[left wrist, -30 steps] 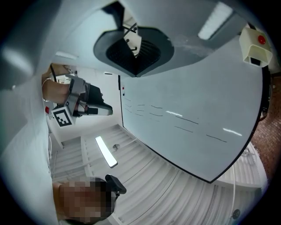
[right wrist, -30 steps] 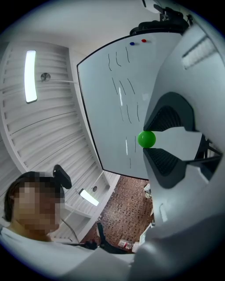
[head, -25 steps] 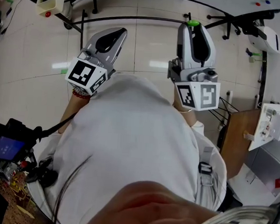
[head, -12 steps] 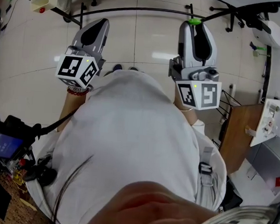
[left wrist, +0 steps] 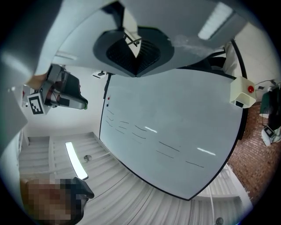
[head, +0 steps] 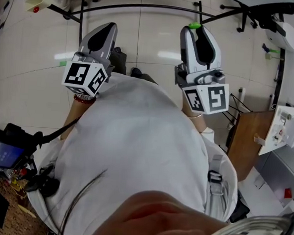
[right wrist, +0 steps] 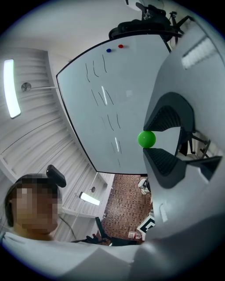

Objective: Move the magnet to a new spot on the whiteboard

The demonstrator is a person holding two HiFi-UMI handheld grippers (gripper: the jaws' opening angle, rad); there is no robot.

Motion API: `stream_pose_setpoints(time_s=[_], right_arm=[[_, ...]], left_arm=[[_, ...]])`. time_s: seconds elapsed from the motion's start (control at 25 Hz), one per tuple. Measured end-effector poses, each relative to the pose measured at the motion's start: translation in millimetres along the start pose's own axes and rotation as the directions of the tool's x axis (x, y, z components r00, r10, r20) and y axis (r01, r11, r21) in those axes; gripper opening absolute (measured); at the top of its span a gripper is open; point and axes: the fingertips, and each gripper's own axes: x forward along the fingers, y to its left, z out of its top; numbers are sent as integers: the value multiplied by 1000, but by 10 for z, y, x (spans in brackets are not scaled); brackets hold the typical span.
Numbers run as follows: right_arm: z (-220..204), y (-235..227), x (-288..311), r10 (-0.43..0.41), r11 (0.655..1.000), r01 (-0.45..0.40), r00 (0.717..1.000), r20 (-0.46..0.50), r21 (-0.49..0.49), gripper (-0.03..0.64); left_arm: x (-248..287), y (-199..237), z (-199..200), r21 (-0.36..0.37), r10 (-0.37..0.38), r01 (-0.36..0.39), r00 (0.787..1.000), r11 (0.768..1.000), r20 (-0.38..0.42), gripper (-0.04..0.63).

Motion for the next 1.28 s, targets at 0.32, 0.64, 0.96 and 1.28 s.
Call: stream_pose_setpoints(time_s=[0.32, 0.64, 0.96, 1.28], right_arm=[[17, 114, 336, 16, 998, -16, 1000, 3, -64, 124], [156, 212, 818, 9, 992, 0, 997, 71, -127, 124], [377, -228, 670, -110, 978, 132, 984, 137, -161, 124], [631, -502, 620, -178, 958, 204, 974, 141, -202, 123]], left_arm=[[106, 320, 308, 32, -1, -1, 999, 999, 46, 6], [297, 607, 751, 91, -63, 53, 992, 994, 107, 6], [309, -90, 848, 374, -295, 239, 950, 896, 101, 6], [279, -44, 811, 296, -289, 241, 949, 924, 128, 6]])
